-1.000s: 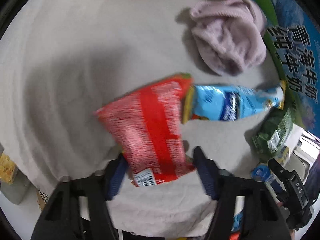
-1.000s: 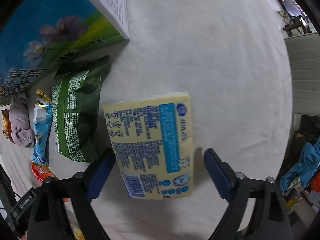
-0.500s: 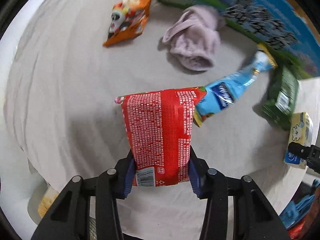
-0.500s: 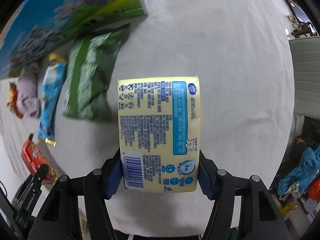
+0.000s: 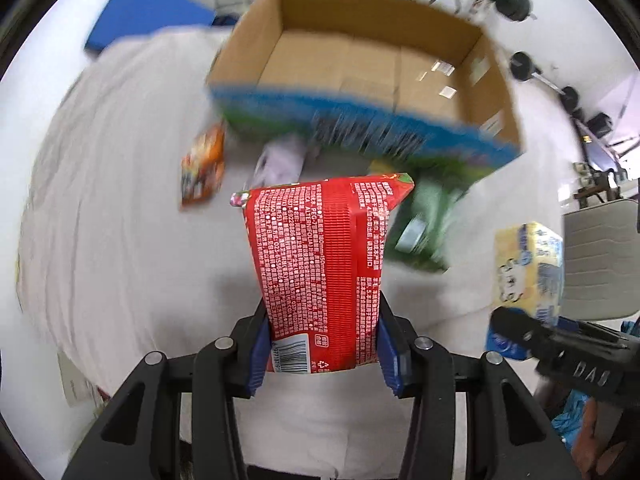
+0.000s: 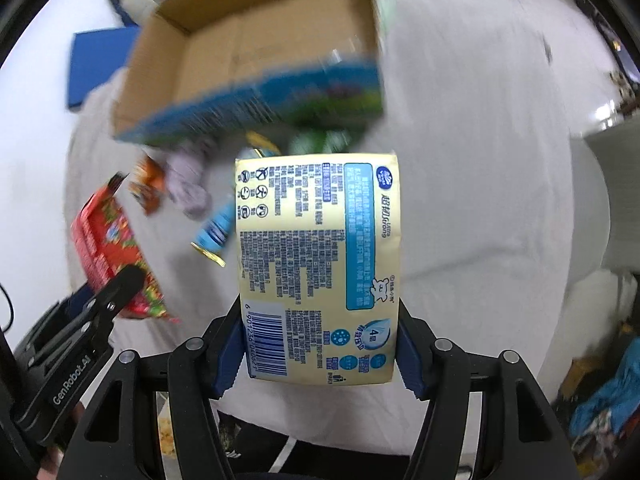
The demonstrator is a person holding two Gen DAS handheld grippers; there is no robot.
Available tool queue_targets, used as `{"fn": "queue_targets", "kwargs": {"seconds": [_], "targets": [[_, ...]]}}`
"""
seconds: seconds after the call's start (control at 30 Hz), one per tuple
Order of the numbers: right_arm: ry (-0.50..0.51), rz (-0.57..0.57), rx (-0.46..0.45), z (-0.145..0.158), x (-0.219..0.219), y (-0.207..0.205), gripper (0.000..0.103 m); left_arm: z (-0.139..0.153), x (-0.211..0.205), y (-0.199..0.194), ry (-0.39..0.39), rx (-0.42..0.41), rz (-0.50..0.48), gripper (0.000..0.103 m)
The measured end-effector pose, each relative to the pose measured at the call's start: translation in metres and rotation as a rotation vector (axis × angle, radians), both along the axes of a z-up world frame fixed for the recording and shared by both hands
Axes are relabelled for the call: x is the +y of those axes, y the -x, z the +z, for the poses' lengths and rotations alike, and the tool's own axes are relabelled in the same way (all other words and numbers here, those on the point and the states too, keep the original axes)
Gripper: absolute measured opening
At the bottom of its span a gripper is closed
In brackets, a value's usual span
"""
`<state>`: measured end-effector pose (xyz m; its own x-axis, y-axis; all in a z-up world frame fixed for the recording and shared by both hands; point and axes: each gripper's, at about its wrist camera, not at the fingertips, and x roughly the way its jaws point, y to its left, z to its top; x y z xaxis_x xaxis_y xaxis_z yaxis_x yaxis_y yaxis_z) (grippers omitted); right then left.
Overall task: Organize soft objects
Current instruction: 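Carry both items over the box and open both tools to drop them in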
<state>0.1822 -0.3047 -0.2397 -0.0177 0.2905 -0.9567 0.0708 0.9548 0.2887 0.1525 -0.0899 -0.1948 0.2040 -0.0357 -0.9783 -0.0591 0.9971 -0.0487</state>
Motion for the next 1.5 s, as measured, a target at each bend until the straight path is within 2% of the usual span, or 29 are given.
{"fn": "queue_targets", "kwargs": {"seconds": [0.13, 0.23, 0.37, 0.47, 0.57, 0.6, 0.63, 0.87, 1.0, 1.2, 1.3, 1.4, 1.43, 1.5], "targets": [[-0.022, 0.005, -0.089, 0.060, -0.004, -0.030, 0.066, 0.042, -0.005, -0.031, 0.030, -0.068, -0.043, 0.042], [-0.007, -0.011, -0.150, 0.090, -0.004, -0.058, 0.066, 0.075, -0.005, -0.062, 0.058, -0.108, -0.074, 0.042], [0.022, -0.051, -0.198, 0.096, 0.010, -0.102, 0.066, 0.083, 0.000, -0.121, 0.077, -0.128, -0.139, 0.042], [0.036, -0.078, -0.196, 0.085, 0.017, -0.143, 0.066, 0.076, 0.003, -0.167, 0.096, -0.091, -0.170, 0.042], [0.061, -0.083, -0.170, 0.053, 0.028, -0.177, 0.066, 0.035, 0.018, -0.214, 0.112, -0.040, -0.191, 0.042], [0.070, -0.076, -0.159, 0.043, 0.030, -0.189, 0.066, 0.030, 0.017, -0.223, 0.118, -0.025, -0.197, 0.042], [0.082, -0.070, -0.149, 0.025, 0.052, -0.204, 0.066, 0.022, 0.018, -0.235, 0.122, -0.009, -0.198, 0.042], [0.160, -0.054, -0.071, -0.043, 0.069, -0.255, 0.066, -0.043, 0.005, -0.303, 0.167, 0.140, -0.232, 0.043], [0.195, -0.033, -0.052, -0.068, 0.075, -0.270, 0.067, -0.076, -0.005, -0.318, 0.142, 0.202, -0.255, 0.043], [0.202, 0.005, -0.051, -0.076, 0.090, -0.276, 0.067, -0.097, -0.011, -0.325, 0.141, 0.236, -0.277, 0.043], [0.193, 0.007, -0.022, -0.085, 0.088, -0.279, 0.067, -0.109, -0.014, -0.330, 0.141, 0.257, -0.282, 0.044], [0.198, 0.018, 0.002, -0.092, 0.089, -0.282, 0.076, -0.117, -0.018, -0.332, 0.092, 0.274, -0.290, 0.045], [0.205, 0.013, 0.006, -0.091, 0.088, -0.281, 0.083, -0.118, -0.020, -0.331, 0.071, 0.271, -0.305, 0.046], [0.200, 0.015, 0.010, -0.088, 0.086, -0.277, 0.084, -0.114, -0.021, -0.328, 0.058, 0.244, -0.321, 0.050]]}}
